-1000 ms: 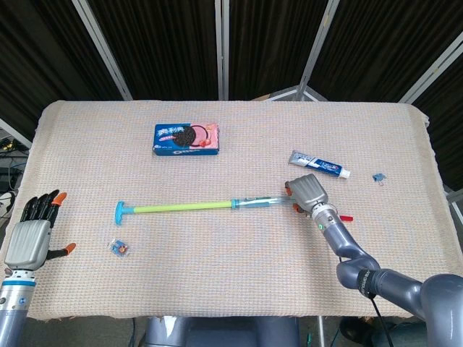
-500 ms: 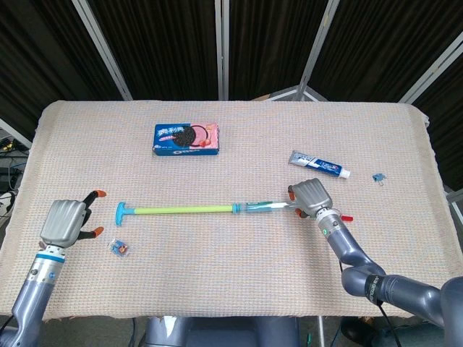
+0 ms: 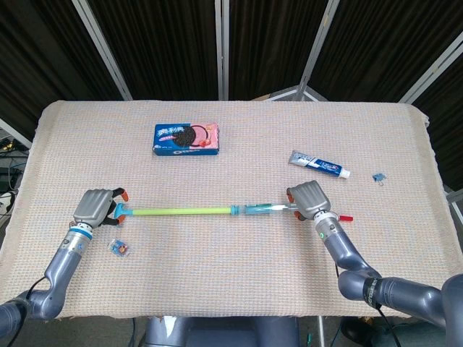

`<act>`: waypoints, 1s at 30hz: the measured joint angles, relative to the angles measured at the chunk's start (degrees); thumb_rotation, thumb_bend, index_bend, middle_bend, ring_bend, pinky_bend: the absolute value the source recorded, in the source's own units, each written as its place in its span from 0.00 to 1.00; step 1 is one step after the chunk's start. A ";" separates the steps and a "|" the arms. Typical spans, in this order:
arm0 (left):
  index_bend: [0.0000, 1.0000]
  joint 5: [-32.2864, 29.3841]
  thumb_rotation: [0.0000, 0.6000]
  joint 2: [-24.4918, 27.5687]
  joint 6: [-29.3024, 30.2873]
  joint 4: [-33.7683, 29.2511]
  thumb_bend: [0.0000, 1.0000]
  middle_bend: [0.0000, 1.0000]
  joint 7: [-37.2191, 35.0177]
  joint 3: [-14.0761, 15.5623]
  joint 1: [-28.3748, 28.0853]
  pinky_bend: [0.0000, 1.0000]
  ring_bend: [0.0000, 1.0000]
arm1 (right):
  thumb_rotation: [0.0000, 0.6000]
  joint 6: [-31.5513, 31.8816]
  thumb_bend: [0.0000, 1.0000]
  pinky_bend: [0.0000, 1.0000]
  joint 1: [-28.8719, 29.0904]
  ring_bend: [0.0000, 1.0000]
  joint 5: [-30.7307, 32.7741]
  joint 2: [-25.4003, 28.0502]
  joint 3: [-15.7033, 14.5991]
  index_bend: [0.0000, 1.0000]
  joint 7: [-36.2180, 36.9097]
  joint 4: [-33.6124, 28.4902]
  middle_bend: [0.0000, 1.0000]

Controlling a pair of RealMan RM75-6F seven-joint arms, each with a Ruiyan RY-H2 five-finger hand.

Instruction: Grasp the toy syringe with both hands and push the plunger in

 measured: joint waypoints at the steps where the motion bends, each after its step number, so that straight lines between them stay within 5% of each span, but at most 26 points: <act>1: 0.43 -0.44 1.00 -0.30 -0.58 0.26 0.32 0.96 -0.35 0.16 -0.33 1.00 0.90 | 1.00 0.10 0.37 1.00 0.07 1.00 0.02 -0.01 -0.05 0.62 -0.03 -0.14 1.00; 30: 0.49 -5.08 1.00 -4.17 -4.07 5.85 0.41 0.96 -0.80 2.25 -2.53 1.00 0.90 | 1.00 0.94 0.37 1.00 0.50 1.00 -0.17 0.02 -0.98 0.63 1.39 0.41 1.00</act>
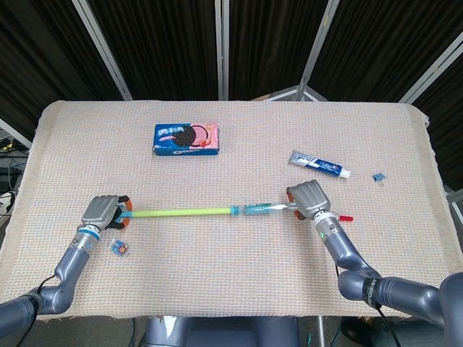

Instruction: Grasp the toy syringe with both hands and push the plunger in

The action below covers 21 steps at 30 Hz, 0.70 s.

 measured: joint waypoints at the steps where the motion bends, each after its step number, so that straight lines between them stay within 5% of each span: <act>1: 0.50 -0.07 1.00 -0.05 0.18 0.01 0.42 0.96 0.14 0.03 0.00 1.00 0.90 | 1.00 0.00 0.37 1.00 -0.02 1.00 -0.06 0.01 -0.04 0.63 0.07 0.02 1.00; 21: 0.65 -0.60 1.00 -0.14 0.74 -0.89 0.46 0.96 0.30 0.10 -0.31 1.00 0.90 | 1.00 0.33 0.38 1.00 -0.16 1.00 -0.69 0.58 0.00 0.64 1.07 -0.61 1.00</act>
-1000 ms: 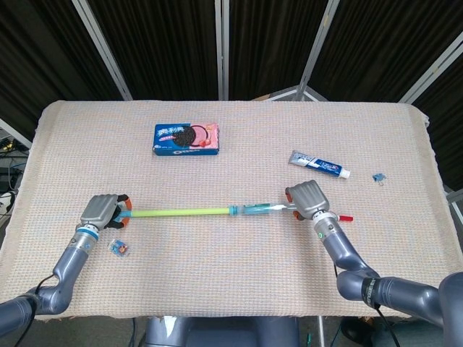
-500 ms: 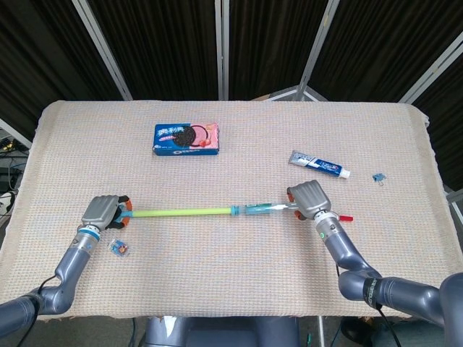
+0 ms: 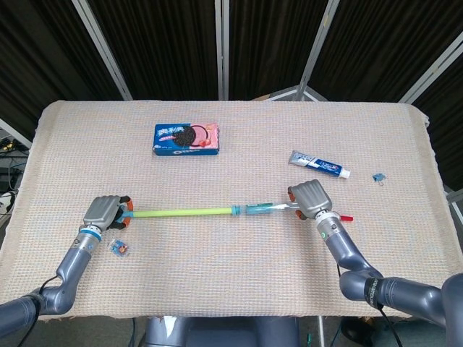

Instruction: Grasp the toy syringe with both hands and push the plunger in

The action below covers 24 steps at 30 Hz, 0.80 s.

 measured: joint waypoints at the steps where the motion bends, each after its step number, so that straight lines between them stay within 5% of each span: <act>1: 0.66 0.15 1.00 0.22 0.27 -0.46 0.46 0.96 -0.27 -0.19 0.01 1.00 0.90 | 1.00 0.07 0.38 1.00 -0.01 1.00 -0.09 0.08 0.12 0.64 0.20 -0.25 1.00; 24: 0.71 -1.26 1.00 1.94 2.68 -10.12 0.46 0.96 2.85 -4.02 -4.11 1.00 0.90 | 1.00 2.45 0.39 1.00 1.59 1.00 0.06 2.23 2.94 0.66 0.17 -7.02 1.00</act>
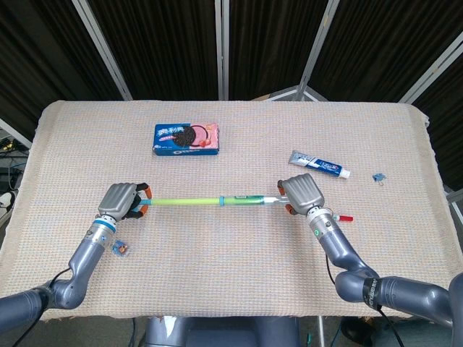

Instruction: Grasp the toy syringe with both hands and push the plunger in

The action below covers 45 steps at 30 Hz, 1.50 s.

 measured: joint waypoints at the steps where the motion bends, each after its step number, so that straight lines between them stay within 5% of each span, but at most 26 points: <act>1: 0.71 -0.22 1.00 -0.15 0.01 -0.14 0.46 0.96 0.28 -0.08 -0.21 1.00 0.90 | 1.00 0.02 0.39 1.00 0.09 1.00 0.11 -0.04 0.08 0.66 -0.03 -0.06 1.00; 36: 0.70 -8.38 1.00 -7.26 0.14 -1.42 0.46 0.96 7.57 -2.24 -8.74 1.00 0.90 | 1.00 1.19 0.39 1.00 3.64 1.00 3.15 -3.74 0.79 0.65 -2.50 -0.22 1.00; 38: 0.63 -8.45 1.00 -7.30 0.22 -1.44 0.44 0.96 7.60 -2.17 -8.81 1.00 0.90 | 1.00 1.23 0.38 1.00 3.68 1.00 3.17 -3.78 0.74 0.55 -2.56 -0.18 1.00; 42: 0.17 -8.44 1.00 -7.25 0.39 -1.48 0.19 0.95 7.45 -2.01 -8.83 1.00 0.90 | 1.00 1.33 0.12 1.00 3.67 1.00 2.97 -3.81 0.46 0.07 -2.62 -0.04 0.99; 45: 0.00 -8.18 1.00 -7.08 0.64 -1.28 0.06 0.94 6.89 -1.79 -8.59 1.00 0.90 | 1.00 1.40 0.00 1.00 3.54 1.00 2.47 -3.54 0.09 0.00 -2.60 0.20 0.99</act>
